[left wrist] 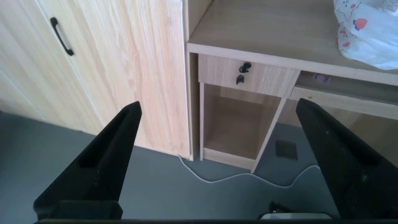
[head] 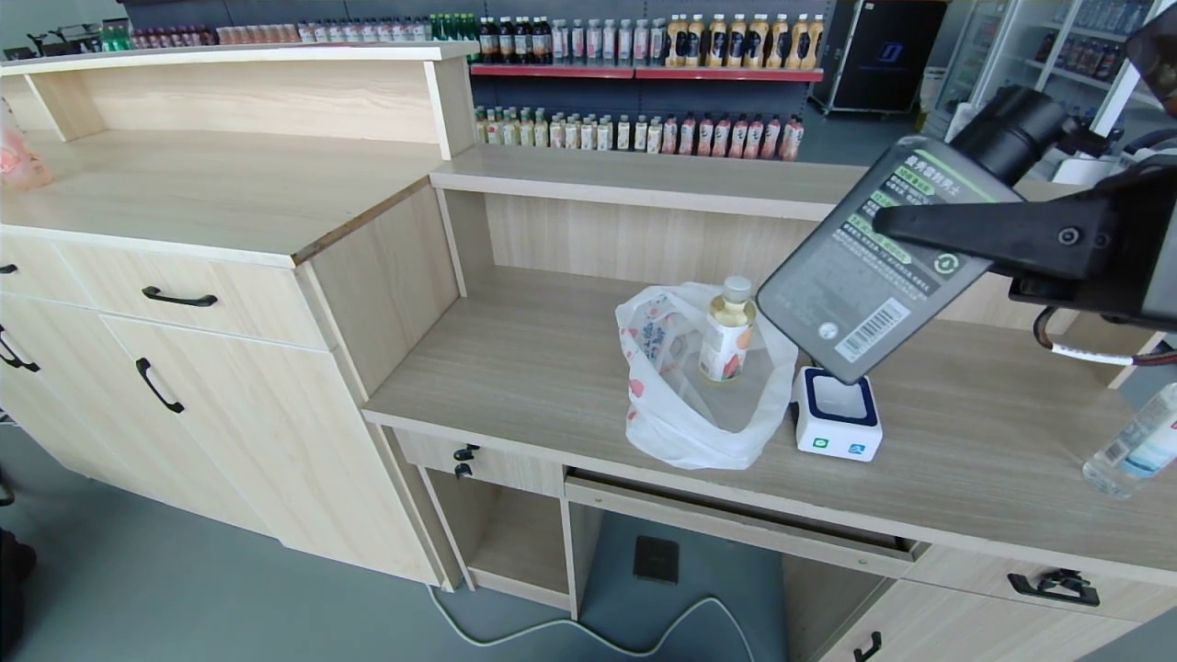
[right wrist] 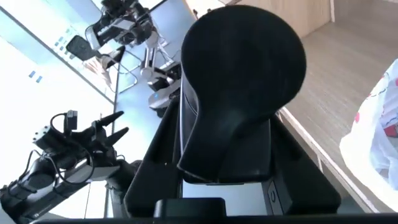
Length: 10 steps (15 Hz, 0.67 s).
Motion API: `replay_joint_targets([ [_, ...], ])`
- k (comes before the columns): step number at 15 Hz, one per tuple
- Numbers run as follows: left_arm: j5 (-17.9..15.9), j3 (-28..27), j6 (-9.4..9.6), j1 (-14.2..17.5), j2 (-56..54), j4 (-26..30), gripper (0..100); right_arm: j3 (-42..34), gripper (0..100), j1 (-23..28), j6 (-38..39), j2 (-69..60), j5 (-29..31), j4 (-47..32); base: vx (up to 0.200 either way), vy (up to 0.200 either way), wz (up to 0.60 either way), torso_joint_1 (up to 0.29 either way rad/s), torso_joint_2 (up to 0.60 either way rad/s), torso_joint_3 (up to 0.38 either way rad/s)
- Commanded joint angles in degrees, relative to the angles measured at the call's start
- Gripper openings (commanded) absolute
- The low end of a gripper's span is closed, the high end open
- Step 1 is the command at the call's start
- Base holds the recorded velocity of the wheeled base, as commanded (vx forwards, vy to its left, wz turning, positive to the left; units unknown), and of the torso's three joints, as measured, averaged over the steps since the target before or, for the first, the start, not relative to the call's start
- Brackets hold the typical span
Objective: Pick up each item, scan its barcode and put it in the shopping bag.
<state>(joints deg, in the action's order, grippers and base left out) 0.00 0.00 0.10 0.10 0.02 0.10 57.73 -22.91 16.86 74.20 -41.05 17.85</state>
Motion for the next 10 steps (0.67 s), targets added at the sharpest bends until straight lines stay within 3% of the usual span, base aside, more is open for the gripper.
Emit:
replay_joint_targets([
  [1, 0.00, 0.00, -0.01, -0.01, -0.02, -0.01, 100, 0.01, 0, -2.93, 0.02, -1.87, 0.00, -0.09, 0.000, 0.000, 0.00, 0.000, 0.00, 0.000],
  [10, 0.00, 0.00, -0.01, -0.01, -0.02, -0.01, 100, -0.08, 0, -10.40, -4.73, -0.82, 0.26, -0.18, 0.000, 0.000, 0.00, 0.000, 0.00, 0.000],
])
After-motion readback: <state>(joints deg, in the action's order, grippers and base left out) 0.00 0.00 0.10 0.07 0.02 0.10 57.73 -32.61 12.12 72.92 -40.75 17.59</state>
